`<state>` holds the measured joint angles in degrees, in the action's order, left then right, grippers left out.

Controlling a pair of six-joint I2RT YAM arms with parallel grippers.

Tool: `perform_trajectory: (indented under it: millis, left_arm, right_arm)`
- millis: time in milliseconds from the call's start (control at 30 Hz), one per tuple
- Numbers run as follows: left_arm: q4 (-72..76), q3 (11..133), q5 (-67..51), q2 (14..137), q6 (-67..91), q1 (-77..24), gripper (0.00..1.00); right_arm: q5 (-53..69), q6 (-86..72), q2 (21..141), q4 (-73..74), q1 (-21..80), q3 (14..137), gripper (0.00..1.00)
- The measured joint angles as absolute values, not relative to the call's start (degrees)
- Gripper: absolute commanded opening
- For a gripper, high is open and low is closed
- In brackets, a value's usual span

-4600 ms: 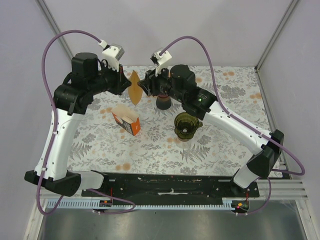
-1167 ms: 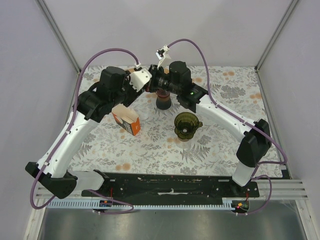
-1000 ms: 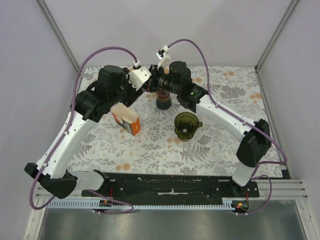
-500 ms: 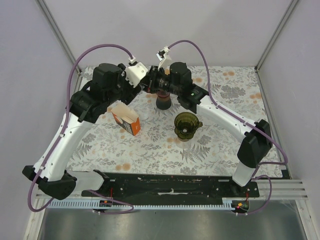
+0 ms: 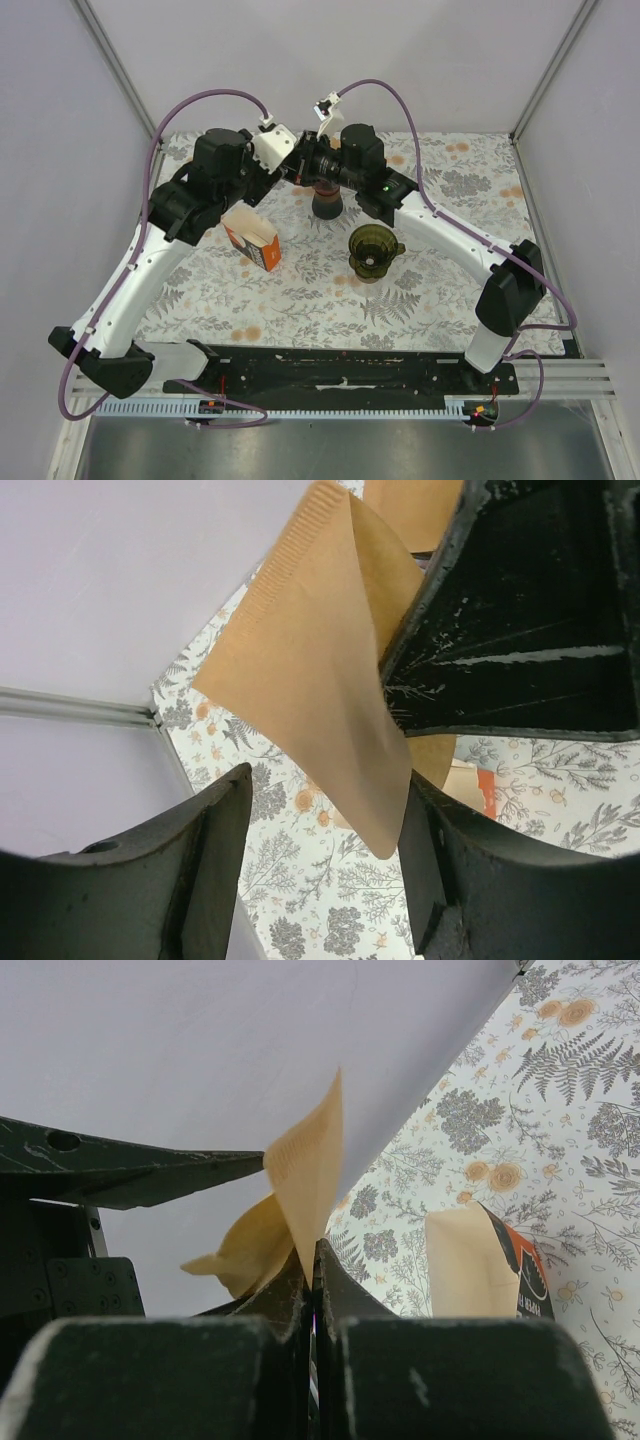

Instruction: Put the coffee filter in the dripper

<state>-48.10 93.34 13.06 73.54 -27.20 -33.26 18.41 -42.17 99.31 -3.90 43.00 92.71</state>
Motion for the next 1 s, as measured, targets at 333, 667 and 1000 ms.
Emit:
perform_trajectory:
  millis: [333,667,1000]
  left_arm:
    - [-46.0,93.3,17.5,73.5,-26.5,-33.3,0.55]
    - [-42.4,92.2,18.6,73.6,-26.5,-33.3,0.56]
    - [-40.1,89.9,19.8,75.7,-26.4,-33.5,0.02]
  right_arm:
    - [18.4,-42.2,99.3,-3.9,43.0,92.7,0.0]
    - [18.4,-42.2,99.3,-3.8,43.2,92.7,0.0]
    - [17.5,-41.9,99.3,-3.2,42.9,92.4,0.0]
